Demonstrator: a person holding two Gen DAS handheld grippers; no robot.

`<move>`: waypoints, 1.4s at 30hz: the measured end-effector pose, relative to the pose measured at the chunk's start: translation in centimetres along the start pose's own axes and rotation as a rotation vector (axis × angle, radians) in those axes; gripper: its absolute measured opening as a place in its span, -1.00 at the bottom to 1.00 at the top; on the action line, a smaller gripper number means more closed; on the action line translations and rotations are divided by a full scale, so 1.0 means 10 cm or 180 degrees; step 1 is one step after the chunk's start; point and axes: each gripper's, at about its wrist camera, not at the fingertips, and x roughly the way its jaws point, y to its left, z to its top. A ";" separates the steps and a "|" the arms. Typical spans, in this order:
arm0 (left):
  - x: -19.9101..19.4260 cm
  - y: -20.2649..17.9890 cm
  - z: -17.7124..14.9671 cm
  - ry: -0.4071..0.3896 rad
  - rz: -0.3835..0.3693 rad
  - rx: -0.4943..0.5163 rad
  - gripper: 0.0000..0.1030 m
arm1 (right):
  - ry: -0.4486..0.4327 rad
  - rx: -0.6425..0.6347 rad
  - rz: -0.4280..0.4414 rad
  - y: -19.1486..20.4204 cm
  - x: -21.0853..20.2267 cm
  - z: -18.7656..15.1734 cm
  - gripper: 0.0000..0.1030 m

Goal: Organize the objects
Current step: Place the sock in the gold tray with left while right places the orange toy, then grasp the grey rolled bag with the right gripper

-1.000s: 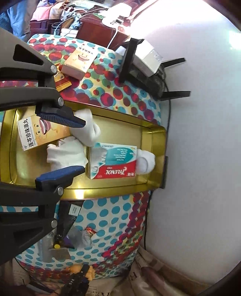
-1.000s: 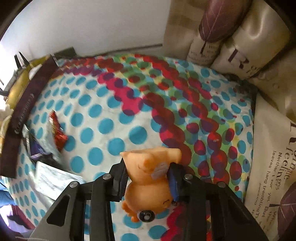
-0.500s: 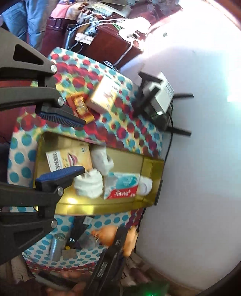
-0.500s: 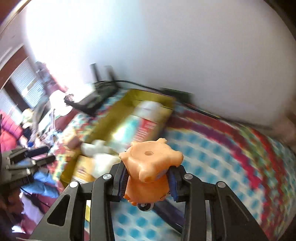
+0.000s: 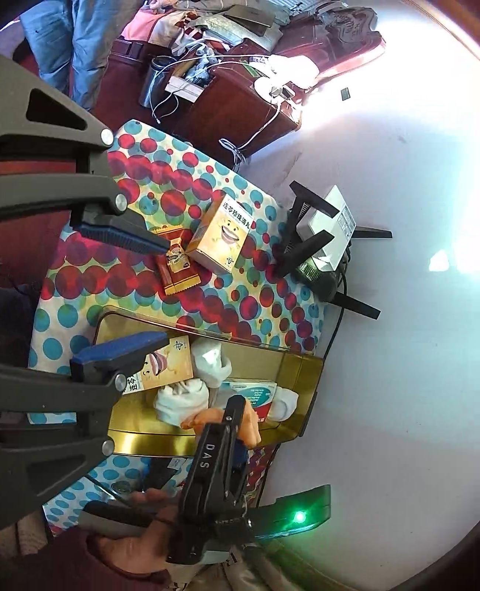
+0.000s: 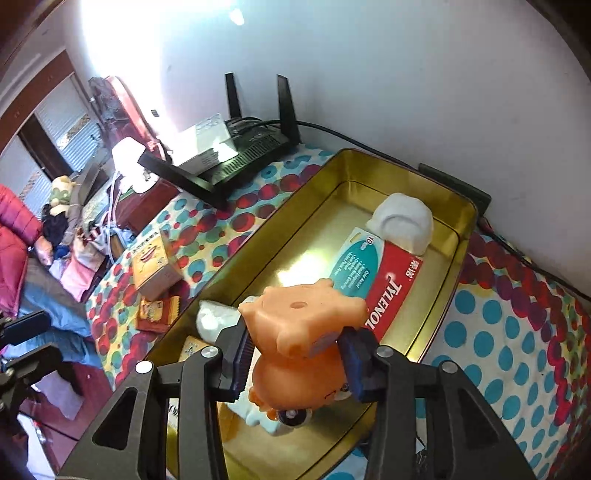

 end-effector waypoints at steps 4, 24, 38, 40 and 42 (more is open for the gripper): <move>0.00 -0.11 0.06 -0.0036 -0.0025 0.0129 -0.14 | -0.0184 0.0112 -0.0148 -0.02 -0.13 -0.10 0.43; 0.17 -1.56 0.09 -0.0001 -0.0576 0.0932 -0.14 | 0.0261 -0.0214 -0.0459 -1.43 -1.48 -1.88 0.32; 0.23 -1.61 -0.02 0.0162 -0.0430 0.0714 -0.14 | 0.0777 -0.0864 0.0117 -1.18 -0.91 -1.95 -0.20; 0.23 -1.62 -0.03 0.0180 -0.0410 0.0693 -0.14 | 0.0853 -0.1042 0.0075 -1.12 -0.81 -1.94 -0.18; 0.24 -1.63 -0.03 0.0181 -0.0397 0.0673 -0.14 | 0.0881 -0.1190 0.0050 -1.06 -0.76 -1.93 -0.23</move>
